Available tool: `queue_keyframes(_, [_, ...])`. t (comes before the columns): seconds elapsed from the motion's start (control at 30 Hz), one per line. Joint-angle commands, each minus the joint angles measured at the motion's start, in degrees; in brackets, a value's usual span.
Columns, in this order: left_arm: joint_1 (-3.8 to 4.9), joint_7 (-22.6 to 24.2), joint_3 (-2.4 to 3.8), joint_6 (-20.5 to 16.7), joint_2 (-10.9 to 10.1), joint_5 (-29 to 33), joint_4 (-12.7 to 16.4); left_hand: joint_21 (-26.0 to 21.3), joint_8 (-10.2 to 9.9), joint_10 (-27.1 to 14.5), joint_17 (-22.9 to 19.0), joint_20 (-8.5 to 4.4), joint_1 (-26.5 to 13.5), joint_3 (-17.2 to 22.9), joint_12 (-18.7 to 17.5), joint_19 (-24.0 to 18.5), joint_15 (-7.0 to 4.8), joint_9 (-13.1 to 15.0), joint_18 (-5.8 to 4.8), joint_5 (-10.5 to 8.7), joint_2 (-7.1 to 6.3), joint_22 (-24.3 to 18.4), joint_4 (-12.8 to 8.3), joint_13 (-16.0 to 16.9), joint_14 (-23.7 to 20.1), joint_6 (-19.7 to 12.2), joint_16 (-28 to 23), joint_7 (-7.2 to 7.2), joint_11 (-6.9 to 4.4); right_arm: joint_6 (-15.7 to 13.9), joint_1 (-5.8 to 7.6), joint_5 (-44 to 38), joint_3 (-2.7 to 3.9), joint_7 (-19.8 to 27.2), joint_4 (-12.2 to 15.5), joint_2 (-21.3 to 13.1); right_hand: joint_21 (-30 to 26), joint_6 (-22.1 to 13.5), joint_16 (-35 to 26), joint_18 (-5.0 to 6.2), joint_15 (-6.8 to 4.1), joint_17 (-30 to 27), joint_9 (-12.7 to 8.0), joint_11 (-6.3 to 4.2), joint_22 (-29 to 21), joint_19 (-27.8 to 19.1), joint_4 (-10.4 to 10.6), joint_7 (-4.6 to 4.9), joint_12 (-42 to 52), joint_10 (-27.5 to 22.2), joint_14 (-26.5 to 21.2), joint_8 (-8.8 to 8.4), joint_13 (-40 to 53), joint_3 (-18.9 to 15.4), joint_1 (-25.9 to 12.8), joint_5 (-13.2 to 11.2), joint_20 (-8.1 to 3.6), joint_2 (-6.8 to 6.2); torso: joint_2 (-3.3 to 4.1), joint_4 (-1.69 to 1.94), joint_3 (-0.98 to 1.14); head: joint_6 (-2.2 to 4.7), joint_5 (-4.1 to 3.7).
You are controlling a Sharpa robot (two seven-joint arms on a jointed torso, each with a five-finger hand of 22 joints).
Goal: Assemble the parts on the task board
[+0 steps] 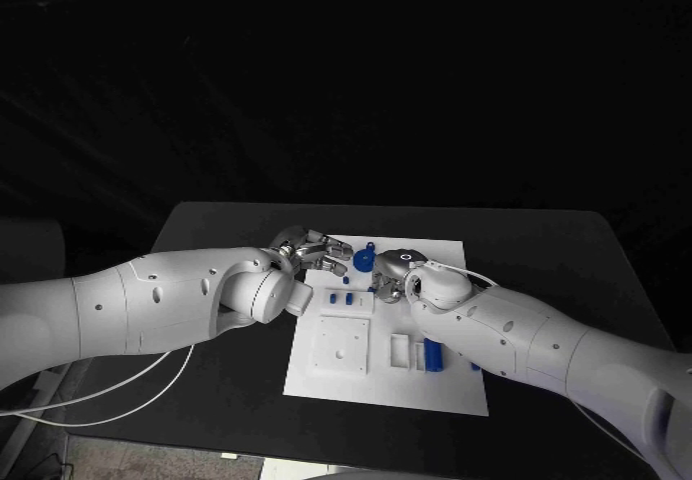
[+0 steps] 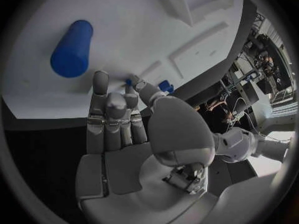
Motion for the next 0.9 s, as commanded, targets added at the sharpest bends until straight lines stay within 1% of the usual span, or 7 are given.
queue_keyframes(0.03, [0.12, 0.79, 0.07, 0.23, 0.01, -0.29, 0.25, -0.15, -0.05, -0.39, 0.05, 0.12, -0.24, -0.21, -0.19, 0.32, 0.02, -0.03, -0.73, -0.07, -0.17, 0.05, 0.21, -0.06, -0.19, -0.33, -0.25, 0.08, 0.17, 3.48, -0.38, 0.26, -0.72, 0.82, -0.07, 0.14, -0.32, -0.33, -0.23, 0.73, 0.00, -0.06, -0.03, -0.02, -0.10, -0.16, 0.21, 0.03, -0.28, -0.49, -0.40, -0.25, -0.08, 0.11, -0.60, -0.10, 0.26, -0.01, 0.07, 0.01, 0.03, -0.15, 0.12])
queue_keyframes(0.27, [0.18, 0.77, 0.07, 0.33, -0.01, -0.30, 0.37, -0.30, -0.04, -0.44, 0.06, 0.13, -0.22, -0.16, -0.19, 0.39, 0.02, -0.03, -0.73, -0.08, -0.26, 0.09, 0.20, -0.06, -0.19, -0.44, -0.24, 0.11, 0.19, 5.20, -0.41, 0.14, -2.12, 1.05, -0.43, 0.41, -0.46, -0.36, -0.16, 0.75, 0.01, -0.04, -0.04, -0.03, -0.24, -0.18, 0.45, 0.01, -0.32, -0.71, -0.52, -0.26, -0.12, 0.54, -0.98, -0.13, 0.34, 0.93, 0.26, -0.04, 0.00, -0.29, 0.31])
queue_keyframes(0.43, [0.19, 0.74, 0.07, 0.34, -0.02, -0.31, 0.37, -0.30, -0.04, -0.44, 0.06, 0.13, -0.22, -0.16, -0.19, 0.39, 0.02, -0.03, -0.73, -0.08, -0.26, 0.09, 0.20, -0.06, -0.19, -0.44, -0.24, 0.11, 0.19, 7.34, -0.42, -0.82, -2.58, 0.77, -0.90, 0.41, -0.44, -0.11, -0.14, 0.92, 0.06, -0.12, -0.03, -0.03, -0.05, -0.32, 0.14, -0.01, -0.27, -0.88, -0.67, -0.24, -0.13, 1.75, -1.51, -0.07, 0.51, 1.26, 0.33, 0.05, -0.04, -0.35, 0.25])
queue_keyframes(0.6, [0.22, 0.69, 0.07, 0.38, -0.07, -0.40, 0.37, -0.46, -0.04, -0.50, 0.06, 0.14, -0.18, -0.09, -0.19, 0.41, 0.03, -0.03, -0.73, -0.08, -0.31, 0.17, 0.19, -0.06, -0.25, -0.53, -0.25, 0.14, 0.22, 8.56, -0.42, -2.30, -3.12, 0.16, -1.53, 0.32, -0.43, 0.88, 0.01, 1.05, -0.03, -0.07, 0.00, -0.21, 0.07, -0.39, 0.12, -0.32, -0.22, -0.85, -0.68, -0.22, -0.11, 2.26, -1.80, -0.20, 0.62, 1.77, 0.30, 0.04, 0.03, -0.47, 0.21])
queue_keyframes(0.63, [0.23, 0.68, 0.07, 0.39, -0.08, -0.41, 0.37, -0.46, -0.04, -0.50, 0.06, 0.14, -0.18, -0.09, -0.19, 0.41, 0.03, -0.03, -0.73, -0.08, -0.31, 0.17, 0.19, -0.06, -0.25, -0.53, -0.25, 0.14, 0.22, 8.50, -0.41, -2.66, -3.23, 0.01, -1.67, 0.30, -0.40, 1.13, 0.08, 1.06, -0.05, -0.02, 0.03, -0.25, 0.10, -0.36, 0.14, -0.39, -0.15, -0.77, -0.64, -0.17, -0.04, 2.38, -1.77, -0.21, 0.61, 1.95, 0.29, 0.01, 0.04, -0.49, 0.20])
queue_keyframes(0.73, [0.25, 0.66, 0.08, 0.46, -0.07, -0.45, 0.35, -0.46, -0.04, -0.50, 0.06, 0.14, -0.18, -0.09, -0.19, 0.41, 0.03, -0.03, -0.73, -0.08, -0.31, 0.17, 0.19, -0.06, -0.25, -0.53, -0.25, 0.14, 0.22, 7.87, -0.41, -3.46, -3.49, -0.46, -2.05, 0.28, -0.24, 2.62, 0.50, 1.12, -0.36, 0.32, 0.12, -0.63, 0.32, -0.23, 0.26, -0.81, 0.00, -0.33, -0.37, -0.04, 0.17, 3.96, -1.33, -0.36, 0.42, 3.58, 0.29, -0.03, 0.06, -0.48, 0.13])
queue_keyframes(0.9, [0.26, 0.64, 0.08, 0.65, -0.02, -0.77, 0.33, -0.54, -0.03, -0.50, 0.05, 0.13, -0.08, -0.02, -0.19, 0.43, 0.03, -0.02, -0.72, -0.07, -0.35, 0.30, 0.12, -0.06, -0.27, -0.56, -0.24, 0.16, 0.22, 5.57, -0.41, -4.50, -3.69, -1.44, -2.42, 0.18, 0.15, 4.05, 0.96, 1.13, -0.67, 0.74, 0.14, -1.00, 0.89, 0.03, -0.27, -1.12, 0.32, 0.70, 0.14, -0.11, 0.64, 5.81, -1.87, -0.36, 0.19, 3.58, 0.24, -0.08, 0.06, -0.49, 0.08])
